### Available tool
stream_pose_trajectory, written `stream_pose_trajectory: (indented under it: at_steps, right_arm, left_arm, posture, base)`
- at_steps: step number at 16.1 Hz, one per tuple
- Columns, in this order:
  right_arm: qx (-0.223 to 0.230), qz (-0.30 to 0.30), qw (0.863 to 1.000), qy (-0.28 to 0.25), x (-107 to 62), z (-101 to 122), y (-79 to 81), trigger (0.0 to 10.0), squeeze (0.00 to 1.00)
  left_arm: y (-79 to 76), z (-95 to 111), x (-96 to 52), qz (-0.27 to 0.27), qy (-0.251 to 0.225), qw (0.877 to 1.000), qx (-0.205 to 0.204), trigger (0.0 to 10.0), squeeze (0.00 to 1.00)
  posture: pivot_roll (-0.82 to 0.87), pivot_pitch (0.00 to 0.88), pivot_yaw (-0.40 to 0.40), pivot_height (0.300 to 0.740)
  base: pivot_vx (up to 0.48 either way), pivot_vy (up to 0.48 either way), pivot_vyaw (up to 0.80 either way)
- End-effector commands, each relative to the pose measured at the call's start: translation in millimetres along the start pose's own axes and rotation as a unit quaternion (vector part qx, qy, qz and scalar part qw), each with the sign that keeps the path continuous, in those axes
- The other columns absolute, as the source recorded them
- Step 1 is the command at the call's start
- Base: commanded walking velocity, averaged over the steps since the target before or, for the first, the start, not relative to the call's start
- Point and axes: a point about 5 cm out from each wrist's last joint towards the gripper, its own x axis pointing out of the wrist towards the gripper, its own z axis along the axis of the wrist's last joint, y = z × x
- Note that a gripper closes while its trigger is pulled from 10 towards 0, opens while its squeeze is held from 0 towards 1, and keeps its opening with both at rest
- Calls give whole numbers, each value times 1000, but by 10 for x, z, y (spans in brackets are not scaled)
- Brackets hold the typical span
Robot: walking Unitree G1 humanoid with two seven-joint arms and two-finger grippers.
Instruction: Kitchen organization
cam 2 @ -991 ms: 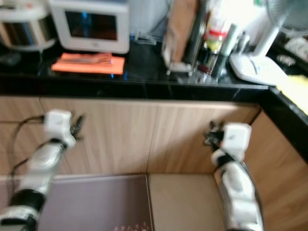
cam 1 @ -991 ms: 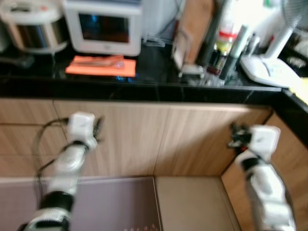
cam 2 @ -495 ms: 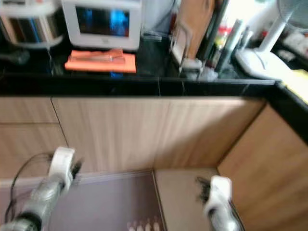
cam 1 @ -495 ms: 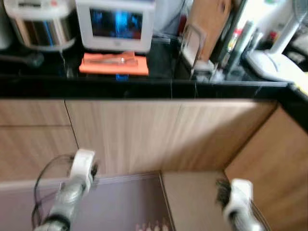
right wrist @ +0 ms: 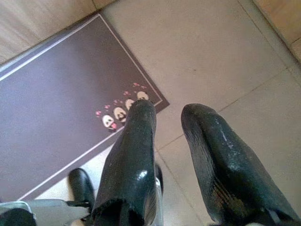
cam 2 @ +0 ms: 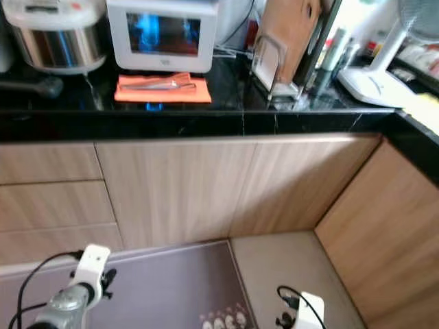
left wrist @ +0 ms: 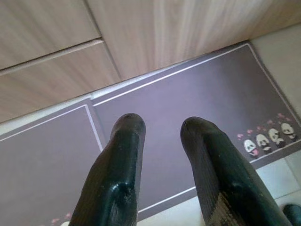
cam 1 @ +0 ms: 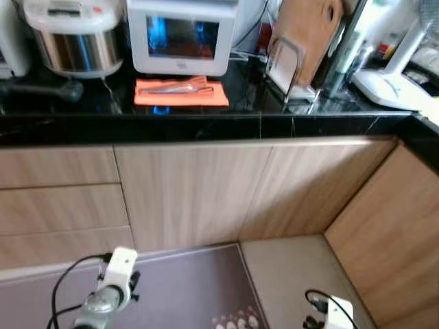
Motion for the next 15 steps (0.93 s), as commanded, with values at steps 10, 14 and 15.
stream_pose_trajectory:
  at_steps: [10,14,15]
  right_arm:
    - [53,2,999,-9,21,19,125,10000,0]
    - [45,5,999,-8,27,34,137,10000,0]
    - [41,7,999,-9,29,44,138,10000,0]
  left_arm:
    - [131,-70,-29,-1,33,998,44,10000,0]
    - [137,-117,-41,6,43,998,36,10000,0]
    - [136,-151,-50,8,50,998,33,10000,0]
  posture:
    - [199,0,19,740]
    - [203,0,-2,740]
    - [200,0,-7,740]
  base:
    - [0,53,0]
    - [0,0,0]
    - [0,0,0]
